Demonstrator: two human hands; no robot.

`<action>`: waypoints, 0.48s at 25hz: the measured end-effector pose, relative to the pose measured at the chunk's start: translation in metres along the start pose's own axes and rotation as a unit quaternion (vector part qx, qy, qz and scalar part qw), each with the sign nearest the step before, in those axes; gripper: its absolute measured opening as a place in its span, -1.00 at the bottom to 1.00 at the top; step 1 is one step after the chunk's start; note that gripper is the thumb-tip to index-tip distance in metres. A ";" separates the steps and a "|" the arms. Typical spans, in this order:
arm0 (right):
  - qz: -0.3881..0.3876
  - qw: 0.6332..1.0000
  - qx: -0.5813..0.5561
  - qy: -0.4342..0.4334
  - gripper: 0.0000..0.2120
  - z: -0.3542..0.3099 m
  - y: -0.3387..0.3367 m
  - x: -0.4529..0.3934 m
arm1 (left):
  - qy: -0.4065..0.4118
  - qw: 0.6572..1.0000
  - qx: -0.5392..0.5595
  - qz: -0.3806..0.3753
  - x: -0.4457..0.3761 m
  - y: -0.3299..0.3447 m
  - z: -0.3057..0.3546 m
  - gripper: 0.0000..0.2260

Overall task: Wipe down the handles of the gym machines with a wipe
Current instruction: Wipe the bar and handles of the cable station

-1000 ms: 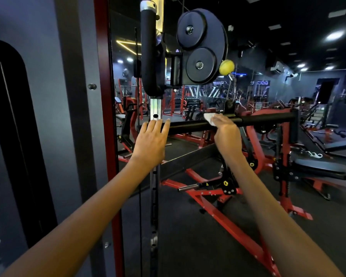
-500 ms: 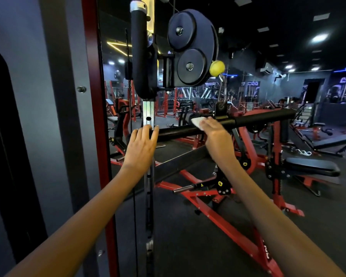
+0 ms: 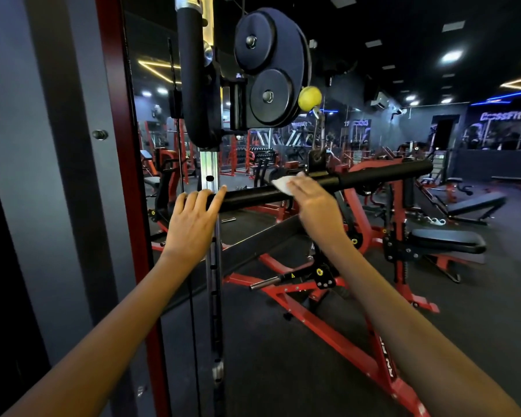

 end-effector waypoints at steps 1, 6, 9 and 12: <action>0.026 0.999 0.009 0.028 -0.64 0.015 -0.007 0.002 | -0.001 1.000 0.007 -0.009 -0.001 -0.001 0.001 -0.23; 0.030 0.996 -0.023 0.076 -0.59 0.013 -0.002 0.010 | -0.025 0.994 0.096 -0.038 -0.021 -0.018 0.014 -0.42; 0.017 0.998 -0.013 0.056 -0.60 0.032 -0.010 0.014 | 0.012 0.993 0.112 -0.022 -0.045 -0.029 0.039 -0.41; 0.040 0.980 -0.026 0.194 -0.58 0.049 -0.019 0.015 | 0.043 0.991 0.122 -0.019 -0.063 -0.034 0.065 -0.40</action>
Point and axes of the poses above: each hand's wrist, its own x-axis away from the middle knuckle, its own y-axis out of the palm, z = x × y, the point moved 3 cm from there along -x, towards the middle knuckle, and after that the axes turned 12 degrees about -x, right-handed, at the moved point
